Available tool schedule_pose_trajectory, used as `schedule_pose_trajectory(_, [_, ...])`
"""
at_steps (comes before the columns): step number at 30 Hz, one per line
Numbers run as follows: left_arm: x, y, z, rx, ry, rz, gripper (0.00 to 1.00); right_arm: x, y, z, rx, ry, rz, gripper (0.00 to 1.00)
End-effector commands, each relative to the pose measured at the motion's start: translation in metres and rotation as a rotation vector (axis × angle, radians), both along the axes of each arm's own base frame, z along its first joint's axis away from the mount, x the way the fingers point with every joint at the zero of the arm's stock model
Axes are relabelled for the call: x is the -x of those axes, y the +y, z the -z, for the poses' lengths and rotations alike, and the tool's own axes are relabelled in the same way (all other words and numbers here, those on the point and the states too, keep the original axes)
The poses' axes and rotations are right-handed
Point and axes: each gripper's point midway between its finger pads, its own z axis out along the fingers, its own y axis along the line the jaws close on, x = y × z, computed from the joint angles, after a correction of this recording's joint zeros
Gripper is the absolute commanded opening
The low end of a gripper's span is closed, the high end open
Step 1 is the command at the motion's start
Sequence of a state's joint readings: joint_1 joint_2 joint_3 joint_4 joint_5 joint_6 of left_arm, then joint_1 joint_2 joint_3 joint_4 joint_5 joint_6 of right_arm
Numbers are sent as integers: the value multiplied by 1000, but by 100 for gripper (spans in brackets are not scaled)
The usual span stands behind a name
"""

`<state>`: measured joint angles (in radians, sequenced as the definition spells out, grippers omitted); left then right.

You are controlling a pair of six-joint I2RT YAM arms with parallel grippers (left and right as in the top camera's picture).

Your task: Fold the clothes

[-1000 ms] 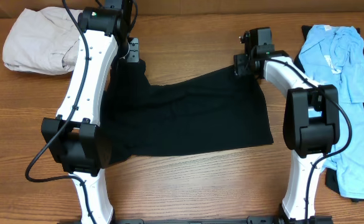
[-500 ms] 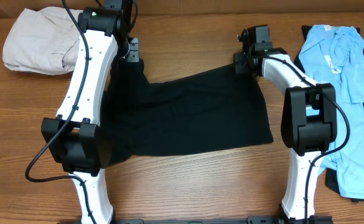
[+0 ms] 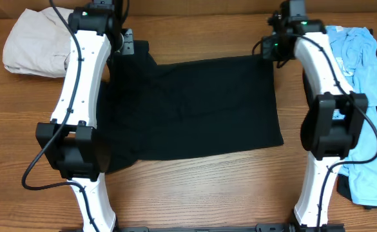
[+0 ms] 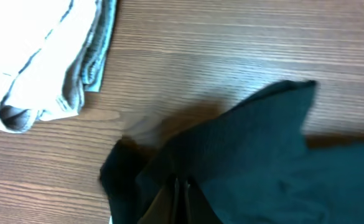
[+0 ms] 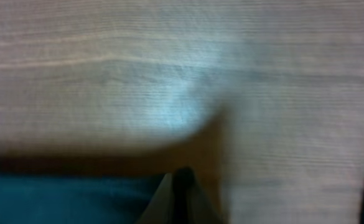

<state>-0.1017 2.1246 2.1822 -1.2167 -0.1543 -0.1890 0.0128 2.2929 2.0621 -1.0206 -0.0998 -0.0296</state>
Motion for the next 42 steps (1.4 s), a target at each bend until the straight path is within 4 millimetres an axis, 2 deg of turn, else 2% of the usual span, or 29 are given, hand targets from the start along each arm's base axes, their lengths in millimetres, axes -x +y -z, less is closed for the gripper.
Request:
schedule_pose_trajectory(1, [-3,8,-10,-1,-28,-30,4,4,-11,-46,-67,-57,17,4])
schedule_pose_trajectory(4, [6,8,-6,0,13,-27,4,18,-18,-51,-96,-16,26,4])
schedule_pose_trajectory(9, [45,11,7,-5,176,-56,4,44,-18,-47,-123,85,16,4])
schedule_pose_trajectory(16, [88,24,13,-11,348,-122,4,59,-6,-50,-193,137,0,4])
schedule_pose_trajectory(19, [105,28,11,-18,413,-128,4,71,0,-54,-224,177,0,4])
schedule_pose_trajectory(22, [110,27,6,-14,416,-125,4,80,1,-56,-225,205,1,4])
schedule_pose_trajectory(26, [118,12,-4,20,400,-78,4,92,2,-58,-228,249,5,4])
schedule_pose_trajectory(31, [142,9,-2,-25,441,-64,4,102,3,-57,-230,293,9,4])
schedule_pose_trajectory(35, [160,23,16,-81,517,-93,4,117,-2,-47,-202,363,34,4])
schedule_pose_trajectory(42, [186,28,75,-97,650,-99,4,144,-7,-16,-170,484,93,4])
